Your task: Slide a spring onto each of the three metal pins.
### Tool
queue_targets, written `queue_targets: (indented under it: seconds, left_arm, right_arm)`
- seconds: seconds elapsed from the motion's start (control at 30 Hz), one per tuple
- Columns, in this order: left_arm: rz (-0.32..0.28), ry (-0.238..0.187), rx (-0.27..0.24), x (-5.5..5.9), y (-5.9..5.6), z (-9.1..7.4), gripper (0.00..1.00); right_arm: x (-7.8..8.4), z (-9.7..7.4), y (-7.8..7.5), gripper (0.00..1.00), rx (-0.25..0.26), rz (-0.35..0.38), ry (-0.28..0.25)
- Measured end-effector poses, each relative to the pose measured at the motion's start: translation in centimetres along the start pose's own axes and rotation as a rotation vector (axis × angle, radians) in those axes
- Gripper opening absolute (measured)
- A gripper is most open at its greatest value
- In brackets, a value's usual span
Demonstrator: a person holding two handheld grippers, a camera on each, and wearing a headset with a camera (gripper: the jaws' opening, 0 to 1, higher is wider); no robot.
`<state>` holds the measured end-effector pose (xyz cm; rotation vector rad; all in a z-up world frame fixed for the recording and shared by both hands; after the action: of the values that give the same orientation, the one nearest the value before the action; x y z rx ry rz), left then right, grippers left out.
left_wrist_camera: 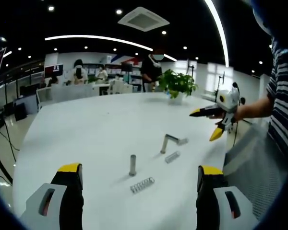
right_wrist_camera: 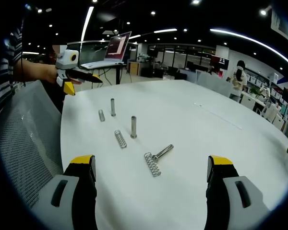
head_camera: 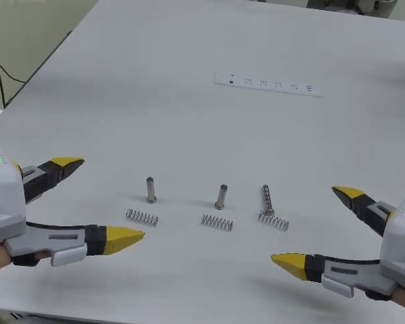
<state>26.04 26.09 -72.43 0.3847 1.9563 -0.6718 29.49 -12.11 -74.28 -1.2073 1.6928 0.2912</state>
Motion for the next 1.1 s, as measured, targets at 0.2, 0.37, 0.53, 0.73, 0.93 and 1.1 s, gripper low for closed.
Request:
queue_targets:
  seconds: [0.2, 0.37, 0.53, 0.73, 0.93, 1.1]
  left_arm:
    - [0.002, 0.006, 0.002, 0.07, -0.04, 0.16, 0.97]
    - [0.001, 0.009, 0.006, 0.12, -0.15, 0.25, 0.97]
    - [0.001, 0.008, 0.006, 0.1, -0.19, 0.28, 0.97]
    - [0.001, 0.001, 0.008, 0.02, -0.28, 0.15, 0.97]
    - [0.002, 0.002, 0.0, 0.05, -0.09, -0.03, 0.98]
    - [0.002, 0.001, 0.0, 0.02, -0.09, -0.08, 0.98]
  right_arm:
    - [-0.1, 0.06, -0.1, 0.96, -0.004, -0.003, -0.003]
    - [-0.06, 0.09, 0.05, 0.96, -0.015, -0.007, 0.0]
    - [-0.09, 0.16, 0.14, 0.96, -0.02, -0.008, 0.0]
    - [-0.04, 0.31, 0.26, 0.96, -0.024, -0.009, 0.0]
    - [-0.04, 0.44, 0.28, 0.96, -0.026, -0.01, 0.001]
    - [-0.02, 0.44, 0.28, 0.96, -0.027, -0.009, 0.002]
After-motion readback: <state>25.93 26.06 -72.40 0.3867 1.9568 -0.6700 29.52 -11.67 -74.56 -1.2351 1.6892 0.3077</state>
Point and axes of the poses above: the centre of the closed fingertips' face, and the gripper's own axes: z roughly forward along the fingers, y roughly to its left, x roughly out of its underside, the point moved 10 cm from there along -z, roughly backward along the fingers, and after that the axes turned 14 degrees about -z, right-handed, at the moved point
